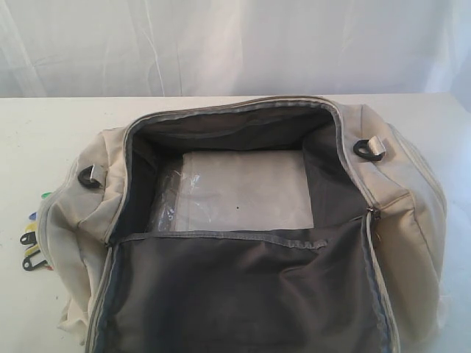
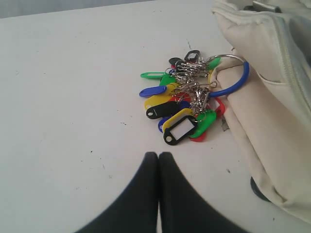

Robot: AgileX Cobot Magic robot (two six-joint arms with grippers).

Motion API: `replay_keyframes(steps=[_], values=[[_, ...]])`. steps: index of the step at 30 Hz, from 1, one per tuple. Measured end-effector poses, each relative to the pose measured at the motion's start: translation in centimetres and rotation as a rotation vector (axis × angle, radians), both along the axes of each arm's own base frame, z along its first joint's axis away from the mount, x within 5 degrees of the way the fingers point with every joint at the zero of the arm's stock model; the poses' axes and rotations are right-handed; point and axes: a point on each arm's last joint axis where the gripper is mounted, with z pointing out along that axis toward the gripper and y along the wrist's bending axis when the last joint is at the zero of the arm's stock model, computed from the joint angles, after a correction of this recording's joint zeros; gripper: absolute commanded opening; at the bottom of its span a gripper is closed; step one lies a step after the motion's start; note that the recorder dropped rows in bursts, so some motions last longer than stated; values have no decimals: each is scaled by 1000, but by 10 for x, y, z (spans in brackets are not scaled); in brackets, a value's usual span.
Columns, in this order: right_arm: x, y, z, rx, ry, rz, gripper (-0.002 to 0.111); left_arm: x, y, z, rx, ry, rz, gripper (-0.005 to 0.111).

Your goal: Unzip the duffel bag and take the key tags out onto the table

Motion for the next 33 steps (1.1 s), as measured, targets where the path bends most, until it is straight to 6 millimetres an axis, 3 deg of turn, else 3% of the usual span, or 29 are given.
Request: replay_keyframes(steps=[6, 12, 26, 30, 33], values=[[-26, -11, 6, 23, -122, -92, 0, 0, 0, 0, -57, -3, 20, 0], [-38, -15, -12, 32, -190, -144, 0, 0, 0, 0, -65, -4, 23, 0], [-21, -20, -125, -4, 35, -249, 0, 0, 2, 0, -5, -3, 27, 0], [-23, -22, -148, -6, 66, -295, 0, 0, 3, 0, 0, -3, 30, 0], [-24, -24, -154, -6, 86, -317, 0, 0, 3, 0, 3, -2, 30, 0]])
